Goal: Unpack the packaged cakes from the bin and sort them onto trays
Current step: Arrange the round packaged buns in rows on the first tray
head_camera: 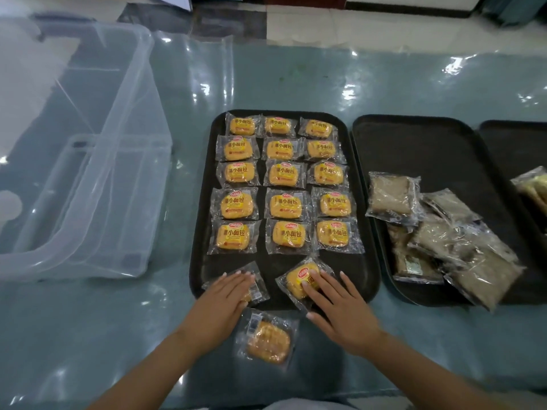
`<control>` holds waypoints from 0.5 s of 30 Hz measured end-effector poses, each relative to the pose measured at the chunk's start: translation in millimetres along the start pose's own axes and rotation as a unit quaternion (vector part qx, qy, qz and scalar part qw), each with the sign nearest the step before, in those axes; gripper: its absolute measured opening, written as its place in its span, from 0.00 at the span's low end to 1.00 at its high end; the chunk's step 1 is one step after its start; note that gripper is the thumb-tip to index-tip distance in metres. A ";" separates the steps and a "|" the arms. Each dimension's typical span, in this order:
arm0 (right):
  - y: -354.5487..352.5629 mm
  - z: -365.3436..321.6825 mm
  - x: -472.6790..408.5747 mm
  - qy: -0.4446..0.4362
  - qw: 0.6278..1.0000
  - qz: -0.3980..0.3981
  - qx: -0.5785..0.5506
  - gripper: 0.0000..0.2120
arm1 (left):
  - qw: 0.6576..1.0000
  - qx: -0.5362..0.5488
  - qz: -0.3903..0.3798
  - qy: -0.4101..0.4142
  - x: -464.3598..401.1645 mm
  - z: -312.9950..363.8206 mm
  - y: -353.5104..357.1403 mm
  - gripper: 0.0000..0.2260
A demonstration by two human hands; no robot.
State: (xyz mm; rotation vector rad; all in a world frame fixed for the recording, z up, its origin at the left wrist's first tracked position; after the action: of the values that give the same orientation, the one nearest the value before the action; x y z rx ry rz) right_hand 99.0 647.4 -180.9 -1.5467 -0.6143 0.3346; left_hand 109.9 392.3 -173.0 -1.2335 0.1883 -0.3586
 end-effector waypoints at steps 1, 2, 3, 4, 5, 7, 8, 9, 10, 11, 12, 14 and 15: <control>0.4 6.3 4.8 0.016 1.000 0.002 0.001 0.26 | 1.000 -0.008 -0.002 0.007 -3.5 2.0 -0.6 0.21; 1.0 12.5 9.3 0.031 1.000 0.002 0.001 0.26 | 1.000 -0.018 -0.005 0.012 -6.8 3.7 -1.4 0.21; 1.5 18.3 13.5 0.045 0.999 0.000 0.002 0.26 | 1.000 -0.025 -0.011 0.015 -10.0 5.3 -1.4 0.21; 2.1 23.6 17.5 0.060 0.998 -0.003 0.003 0.26 | 0.999 -0.029 -0.020 0.015 -12.7 6.8 -0.6 0.21; 2.5 28.4 21.7 0.073 0.997 -0.007 0.004 0.27 | 0.999 -0.027 -0.030 0.015 -15.0 7.7 0.8 0.21; 1.7 35.8 29.4 0.101 0.995 -0.009 0.003 0.27 | 0.999 -0.017 -0.041 0.016 -17.6 6.1 5.4 0.22; 0.2 38.3 32.6 0.115 0.993 -0.004 0.001 0.27 | 0.999 -0.017 -0.041 0.018 -17.8 4.8 6.5 0.22; -1.8 40.0 34.8 0.126 0.992 0.003 -0.004 0.27 | 0.999 -0.020 -0.041 0.020 -17.5 3.5 6.8 0.22; -4.7 40.7 36.4 0.134 0.991 0.012 -0.010 0.27 | 0.999 -0.022 -0.044 0.023 -17.7 2.6 7.1 0.24; -6.8 39.7 36.0 0.135 0.991 0.017 -0.013 0.27 | 0.998 -0.020 -0.047 0.023 -17.3 1.2 6.2 0.25; -7.4 37.7 34.6 0.131 0.991 0.017 -0.013 0.28 | 0.998 -0.019 -0.049 0.022 -16.7 0.5 4.9 0.26; -4.4 33.0 31.3 0.119 0.993 0.009 -0.012 0.29 | 0.998 -0.016 -0.048 0.027 -15.9 2.9 2.6 0.26; -1.6 30.4 28.9 0.115 0.993 0.003 -0.013 0.30 | 0.999 -0.013 -0.045 0.026 -15.1 3.2 1.5 0.25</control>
State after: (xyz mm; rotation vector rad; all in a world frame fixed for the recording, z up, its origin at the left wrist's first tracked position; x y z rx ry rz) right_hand 105.0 688.8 -177.2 -1.5861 -0.4351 0.1509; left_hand 97.3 401.1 -174.2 -1.2625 0.1833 -0.4668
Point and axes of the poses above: each hand's wrist, its own x-axis away from the middle knuckle, its own y-axis out of the palm, z = x × y, the point moved 5 cm from there along -x, towards the middle knuckle, and after that the axes turned 1 degree about -y, right-handed, at the moved point
